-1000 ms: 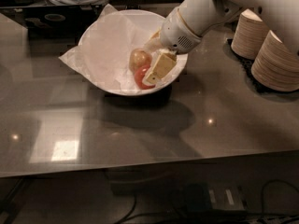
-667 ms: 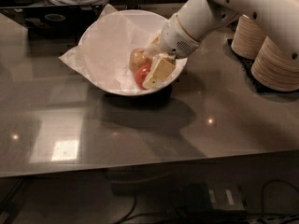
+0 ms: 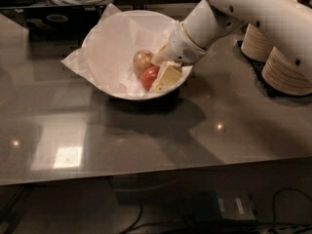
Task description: Pick apple from white bowl
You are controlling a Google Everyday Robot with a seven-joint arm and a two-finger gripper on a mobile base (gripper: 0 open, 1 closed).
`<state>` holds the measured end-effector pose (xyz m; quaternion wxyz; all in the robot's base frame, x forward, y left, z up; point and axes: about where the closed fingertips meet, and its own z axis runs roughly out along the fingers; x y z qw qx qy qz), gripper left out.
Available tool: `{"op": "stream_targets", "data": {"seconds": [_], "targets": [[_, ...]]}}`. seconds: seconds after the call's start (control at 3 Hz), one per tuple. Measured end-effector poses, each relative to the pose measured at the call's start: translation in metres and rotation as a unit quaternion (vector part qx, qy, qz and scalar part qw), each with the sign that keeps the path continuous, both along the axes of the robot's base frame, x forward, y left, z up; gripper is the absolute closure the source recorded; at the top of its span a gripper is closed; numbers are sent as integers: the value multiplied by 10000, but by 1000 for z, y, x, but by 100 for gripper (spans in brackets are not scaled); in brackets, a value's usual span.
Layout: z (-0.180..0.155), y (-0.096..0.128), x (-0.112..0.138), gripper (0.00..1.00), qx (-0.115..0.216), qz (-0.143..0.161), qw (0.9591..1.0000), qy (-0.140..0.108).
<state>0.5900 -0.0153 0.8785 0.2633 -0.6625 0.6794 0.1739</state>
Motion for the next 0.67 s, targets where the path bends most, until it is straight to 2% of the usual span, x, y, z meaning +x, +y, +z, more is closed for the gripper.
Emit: {"op": "stream_targets", "data": {"seconds": [0.67], "targets": [[-19,7,10,40,-38,21,9998,197]]}}
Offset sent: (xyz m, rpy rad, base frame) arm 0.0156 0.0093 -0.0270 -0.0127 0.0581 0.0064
